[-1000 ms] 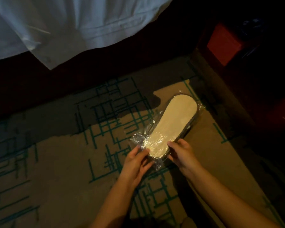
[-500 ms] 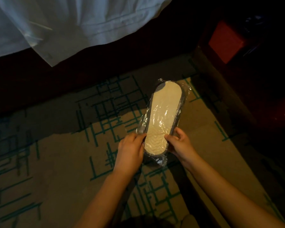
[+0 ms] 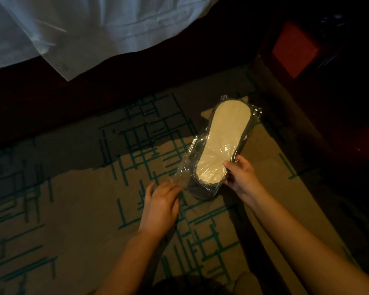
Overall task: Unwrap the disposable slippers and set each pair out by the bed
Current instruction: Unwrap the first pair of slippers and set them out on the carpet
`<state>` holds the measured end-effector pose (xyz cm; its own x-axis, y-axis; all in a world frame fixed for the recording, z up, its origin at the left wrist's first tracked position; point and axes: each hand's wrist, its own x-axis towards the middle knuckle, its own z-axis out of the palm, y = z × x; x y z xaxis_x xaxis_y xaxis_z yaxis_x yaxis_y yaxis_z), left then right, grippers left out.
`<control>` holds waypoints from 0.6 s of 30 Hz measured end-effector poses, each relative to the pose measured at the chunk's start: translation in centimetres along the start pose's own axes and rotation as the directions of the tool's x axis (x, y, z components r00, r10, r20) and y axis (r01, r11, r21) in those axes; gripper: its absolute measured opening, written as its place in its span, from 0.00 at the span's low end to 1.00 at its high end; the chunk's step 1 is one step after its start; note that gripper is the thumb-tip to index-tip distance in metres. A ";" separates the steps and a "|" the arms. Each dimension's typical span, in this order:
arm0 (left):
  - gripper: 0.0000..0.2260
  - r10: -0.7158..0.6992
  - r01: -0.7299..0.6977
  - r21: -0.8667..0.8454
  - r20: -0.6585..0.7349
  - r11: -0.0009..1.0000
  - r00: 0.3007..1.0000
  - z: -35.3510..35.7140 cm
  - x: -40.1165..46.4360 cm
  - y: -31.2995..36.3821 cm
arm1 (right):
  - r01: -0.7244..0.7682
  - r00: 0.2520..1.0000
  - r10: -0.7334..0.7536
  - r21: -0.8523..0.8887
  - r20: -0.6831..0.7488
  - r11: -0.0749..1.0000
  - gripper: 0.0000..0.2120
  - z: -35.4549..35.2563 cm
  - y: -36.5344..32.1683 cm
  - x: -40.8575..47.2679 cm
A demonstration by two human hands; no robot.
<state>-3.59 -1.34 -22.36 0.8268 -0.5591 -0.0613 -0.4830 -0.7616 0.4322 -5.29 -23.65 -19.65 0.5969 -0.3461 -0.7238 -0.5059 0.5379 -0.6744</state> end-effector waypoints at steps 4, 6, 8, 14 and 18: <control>0.18 -0.131 0.140 -0.097 0.092 0.985 0.987 0.6 -0.8 -1.4 | 0.051 0.999 -0.051 -0.010 -0.003 0.999 0.06 0.8 0.2 -0.7; 0.11 -0.364 0.390 -0.362 0.140 0.846 0.921 -0.2 -1.2 -1.9 | 0.088 0.996 -0.088 -0.015 -0.027 0.996 0.06 0.5 -0.2 -0.7; 0.09 -0.624 0.612 -0.617 0.238 0.496 0.745 -0.8 -1.0 -2.6 | 0.120 0.993 -0.121 -0.029 -0.017 0.992 0.09 0.1 -0.5 -0.8; 0.09 -0.707 0.597 -0.801 0.447 -0.044 0.548 -3.9 2.9 -2.1 | 0.228 0.973 -0.225 -0.071 0.051 0.971 0.11 0.5 -0.3 -1.3; 0.25 -0.590 0.589 -0.682 0.278 0.434 0.758 -5.3 5.1 1.4 | 0.243 0.956 -0.227 -0.066 0.186 0.968 0.10 1.4 -0.2 -2.1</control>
<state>1.46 -3.47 -17.30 0.8313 -0.0653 -0.5520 0.4736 -0.4365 0.7650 -5.59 -21.96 -17.75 0.8011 -0.3105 -0.5116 -0.3857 0.3857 -0.8381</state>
